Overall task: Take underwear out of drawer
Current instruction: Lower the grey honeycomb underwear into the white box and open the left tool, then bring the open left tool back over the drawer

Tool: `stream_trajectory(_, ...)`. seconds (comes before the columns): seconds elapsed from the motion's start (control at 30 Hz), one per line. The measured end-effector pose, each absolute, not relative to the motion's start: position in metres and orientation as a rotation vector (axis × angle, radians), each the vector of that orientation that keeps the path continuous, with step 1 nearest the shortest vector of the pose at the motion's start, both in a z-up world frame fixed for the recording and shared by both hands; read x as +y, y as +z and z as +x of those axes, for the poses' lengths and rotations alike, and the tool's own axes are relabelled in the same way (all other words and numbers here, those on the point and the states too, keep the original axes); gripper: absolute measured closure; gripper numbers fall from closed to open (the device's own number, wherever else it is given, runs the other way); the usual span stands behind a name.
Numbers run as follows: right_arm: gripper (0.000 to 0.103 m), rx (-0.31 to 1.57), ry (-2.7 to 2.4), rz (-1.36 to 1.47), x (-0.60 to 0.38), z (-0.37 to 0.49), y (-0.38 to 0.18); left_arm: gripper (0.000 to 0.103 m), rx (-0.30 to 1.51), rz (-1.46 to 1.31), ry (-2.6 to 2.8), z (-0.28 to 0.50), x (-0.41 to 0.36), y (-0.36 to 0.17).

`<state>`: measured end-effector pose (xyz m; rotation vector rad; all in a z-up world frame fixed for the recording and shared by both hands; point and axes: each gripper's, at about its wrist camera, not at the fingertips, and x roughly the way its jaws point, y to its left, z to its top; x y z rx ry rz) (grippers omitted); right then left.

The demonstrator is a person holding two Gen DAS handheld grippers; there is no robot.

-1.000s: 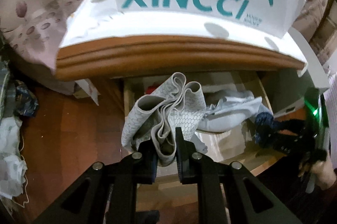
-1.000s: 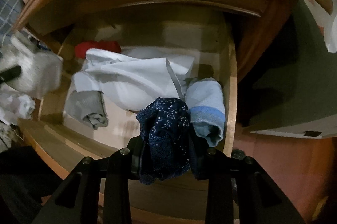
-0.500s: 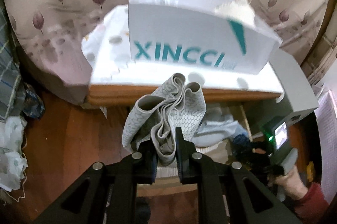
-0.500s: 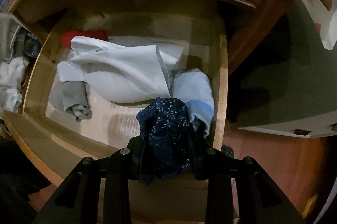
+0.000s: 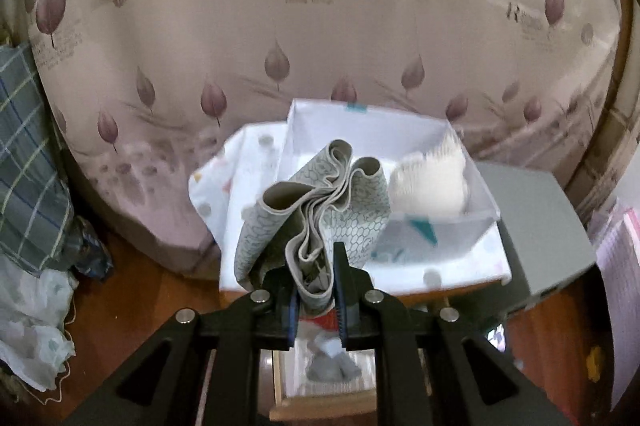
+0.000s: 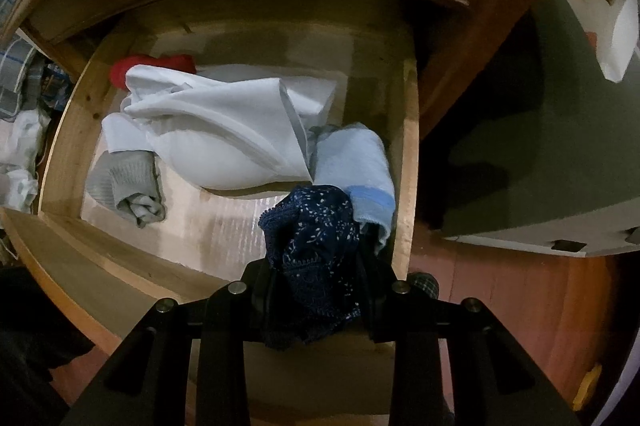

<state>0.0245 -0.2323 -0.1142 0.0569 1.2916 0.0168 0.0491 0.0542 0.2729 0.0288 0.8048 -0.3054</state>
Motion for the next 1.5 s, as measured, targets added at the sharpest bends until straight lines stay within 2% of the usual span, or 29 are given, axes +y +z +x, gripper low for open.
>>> stream_trajectory(0.23,0.073,1.292,0.014,0.072,-0.238,0.021,-0.114,0.089,0.76,0.031,-0.289,0.098,0.029,0.304)
stream_trajectory(0.37,0.073,1.293,0.012,0.095,-0.242,0.019,-0.114,0.089,0.762,0.033,-0.284,0.125,0.012,0.3)
stream_trajectory(0.7,0.073,1.3,0.021,0.13,-0.247,0.018,-0.116,0.089,0.817,0.109,-0.284,0.17,-0.036,0.256)
stream_trajectory(1.1,0.073,1.309,0.023,0.148,-0.248,0.018,-0.117,0.088,0.902,0.163,-0.267,0.186,-0.052,0.203)
stream_trajectory(1.2,0.073,1.31,0.023,0.148,-0.247,0.019,-0.117,0.086,0.917,0.155,-0.265,0.187,-0.051,0.2)
stream_trajectory(1.27,0.073,1.31,0.023,0.148,-0.247,0.019,-0.117,0.08,0.927,0.144,-0.292,0.186,-0.052,0.2)
stream_trajectory(1.33,0.073,1.311,0.024,0.151,-0.247,0.019,-0.117,0.066,0.916,0.146,-0.302,0.182,-0.053,0.203)
stream_trajectory(1.4,0.073,1.31,0.024,0.151,-0.247,0.019,-0.117,0.057,0.899,0.155,-0.3,0.178,-0.055,0.207)
stream_trajectory(1.5,0.073,1.311,0.025,0.153,-0.247,0.019,-0.117,0.053,0.866,0.168,-0.307,0.167,-0.055,0.215)
